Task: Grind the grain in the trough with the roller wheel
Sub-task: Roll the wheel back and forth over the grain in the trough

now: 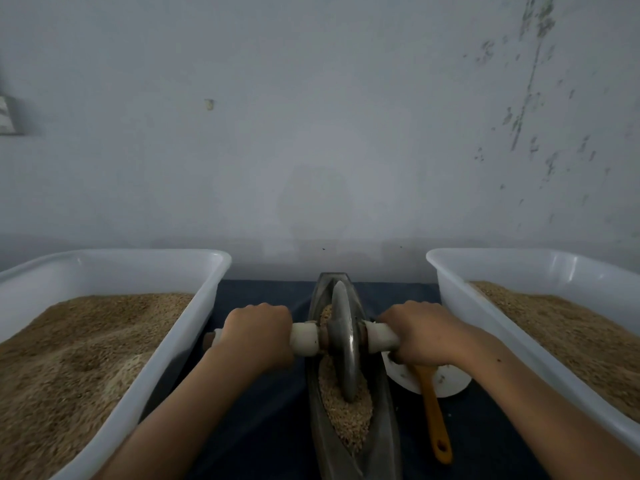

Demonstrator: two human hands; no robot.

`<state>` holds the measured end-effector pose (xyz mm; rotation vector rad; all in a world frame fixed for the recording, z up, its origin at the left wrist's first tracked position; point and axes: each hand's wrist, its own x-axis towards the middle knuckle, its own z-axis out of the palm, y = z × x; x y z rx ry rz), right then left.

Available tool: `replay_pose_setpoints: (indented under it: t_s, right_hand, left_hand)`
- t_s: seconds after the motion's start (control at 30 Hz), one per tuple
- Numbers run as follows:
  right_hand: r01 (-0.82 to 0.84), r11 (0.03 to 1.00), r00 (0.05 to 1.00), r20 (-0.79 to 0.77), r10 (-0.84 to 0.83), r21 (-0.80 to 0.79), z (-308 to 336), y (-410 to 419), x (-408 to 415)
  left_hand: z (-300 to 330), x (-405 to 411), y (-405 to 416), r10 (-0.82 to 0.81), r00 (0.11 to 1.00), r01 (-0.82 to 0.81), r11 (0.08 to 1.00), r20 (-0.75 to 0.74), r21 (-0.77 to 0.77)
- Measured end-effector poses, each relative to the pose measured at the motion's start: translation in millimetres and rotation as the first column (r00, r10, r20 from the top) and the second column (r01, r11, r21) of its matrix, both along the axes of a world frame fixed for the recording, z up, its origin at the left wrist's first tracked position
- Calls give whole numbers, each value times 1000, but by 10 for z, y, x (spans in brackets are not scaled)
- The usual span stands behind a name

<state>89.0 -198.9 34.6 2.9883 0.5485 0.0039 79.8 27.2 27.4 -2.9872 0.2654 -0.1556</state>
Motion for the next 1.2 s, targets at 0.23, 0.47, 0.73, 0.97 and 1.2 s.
replay_pose_setpoints:
  t_s: [0.23,0.47,0.73,0.97,1.2]
  right_hand:
    - [-46,995,947,320,16,87,-121,21,-19]
    - [-20,1000,987,158,19,5,-39,5,-1]
    - [-22,999,994,112,19,25,-40,-4,1]
    - [-27,994,935,355,-14,110,-167,15,17]
    - [-23,1000,995,97,21,12,-24,-1,-12]
  left_hand:
    - [-44,31,-1,-21,984,34,997,177,-70]
    - [-28,37,3,-13,998,15,999,64,-37]
    - [-36,28,-11,4,997,-2,1000,71,-28]
    - [-83,31,-34,11,966,8,997,257,-73]
    - [-45,36,-5,3,996,-2,1000,90,-6]
